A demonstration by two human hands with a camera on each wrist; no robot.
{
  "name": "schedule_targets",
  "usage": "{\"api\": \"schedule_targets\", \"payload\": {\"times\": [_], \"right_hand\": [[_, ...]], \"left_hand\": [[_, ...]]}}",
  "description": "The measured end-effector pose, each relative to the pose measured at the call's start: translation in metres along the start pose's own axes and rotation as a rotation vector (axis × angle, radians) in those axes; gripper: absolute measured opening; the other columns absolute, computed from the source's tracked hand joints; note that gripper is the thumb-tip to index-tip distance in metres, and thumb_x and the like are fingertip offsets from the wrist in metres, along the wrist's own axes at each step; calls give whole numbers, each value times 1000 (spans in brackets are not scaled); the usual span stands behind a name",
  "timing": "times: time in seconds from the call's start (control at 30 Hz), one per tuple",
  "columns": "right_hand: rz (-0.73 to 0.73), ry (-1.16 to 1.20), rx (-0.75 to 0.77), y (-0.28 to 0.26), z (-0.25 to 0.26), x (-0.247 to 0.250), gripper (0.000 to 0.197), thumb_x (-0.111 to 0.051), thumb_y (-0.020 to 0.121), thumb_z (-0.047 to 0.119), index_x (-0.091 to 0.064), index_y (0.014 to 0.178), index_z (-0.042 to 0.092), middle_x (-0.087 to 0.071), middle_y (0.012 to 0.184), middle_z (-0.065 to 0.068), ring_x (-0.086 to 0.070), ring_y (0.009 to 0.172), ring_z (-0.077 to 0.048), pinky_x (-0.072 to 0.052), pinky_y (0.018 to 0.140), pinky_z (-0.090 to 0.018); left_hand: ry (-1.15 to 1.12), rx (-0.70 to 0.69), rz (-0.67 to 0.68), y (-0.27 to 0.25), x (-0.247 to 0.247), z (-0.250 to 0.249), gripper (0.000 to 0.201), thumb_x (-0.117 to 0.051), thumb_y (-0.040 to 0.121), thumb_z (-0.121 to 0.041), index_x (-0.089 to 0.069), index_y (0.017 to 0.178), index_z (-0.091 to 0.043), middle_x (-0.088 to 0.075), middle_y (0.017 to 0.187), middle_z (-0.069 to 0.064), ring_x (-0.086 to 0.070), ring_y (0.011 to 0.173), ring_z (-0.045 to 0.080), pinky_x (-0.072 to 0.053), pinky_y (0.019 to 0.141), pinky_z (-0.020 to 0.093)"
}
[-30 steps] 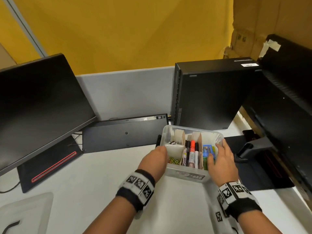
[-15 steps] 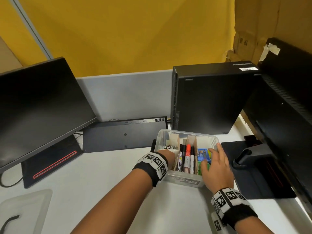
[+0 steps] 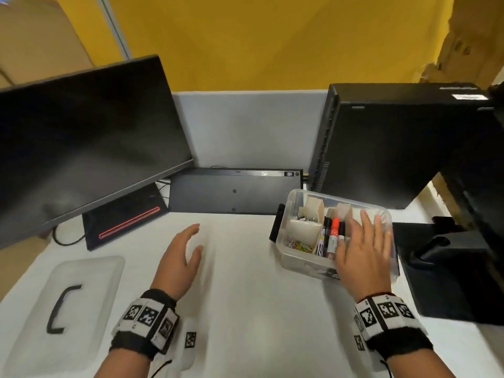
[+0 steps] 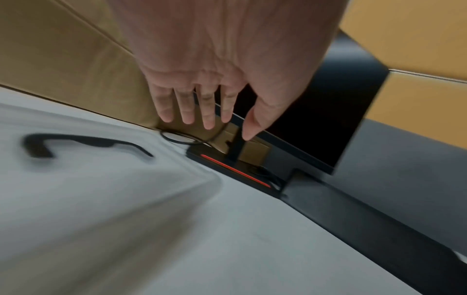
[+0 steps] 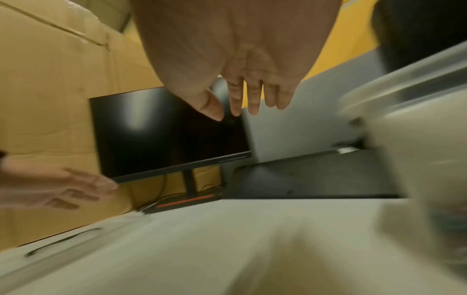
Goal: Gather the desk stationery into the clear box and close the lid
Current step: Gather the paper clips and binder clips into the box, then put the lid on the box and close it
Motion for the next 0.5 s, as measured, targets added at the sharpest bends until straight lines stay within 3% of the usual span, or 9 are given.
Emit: {"api": "schedule_targets", "payload": {"times": [0.1, 0.27, 0.37, 0.5], "right_hand": [[-8, 186, 224, -17, 64, -1, 44, -46, 94, 24, -42, 136, 14, -24, 156, -5, -8, 147, -23, -8, 120, -42], [139, 376, 480, -53, 181, -35, 41, -47, 92, 20, -46, 132, 16, -30, 152, 0, -15, 146, -16, -18, 117, -32], [280, 424, 628, -74, 251, -68, 42, -39, 91, 24, -48, 131, 15, -35, 149, 0, -23, 143, -16, -31, 114, -35], [608, 387, 717, -104, 329, -114, 45, -39, 95, 20, -37, 140, 18, -24, 154, 6, -19, 143, -11, -28, 114, -31]], "left_hand": [[-9, 246, -87, -26, 38, 78, 46, -55, 92, -10, -43, 136, -12, -47, 139, 9, -44, 128, 25, -35, 110, 43], [124, 523, -197, -56, 103, 169, 53, -59, 89, -15, -40, 138, -9, -43, 139, 18, -43, 126, 35, -32, 109, 47], [179, 660, -236, -64, 139, 215, 54, -59, 89, -17, -40, 139, -8, -41, 138, 23, -38, 127, 40, -26, 110, 48], [212, 829, -171, -63, 163, 274, 63, -60, 88, -26, -34, 142, -7, -36, 144, 23, -30, 133, 41, -26, 110, 51]]}}
Point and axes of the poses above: each hand's wrist, its own y-axis towards the middle knuckle, its own x-axis out of the back of the hand, z = x × y, the point moved 6 cm from there along y, towards the middle knuckle
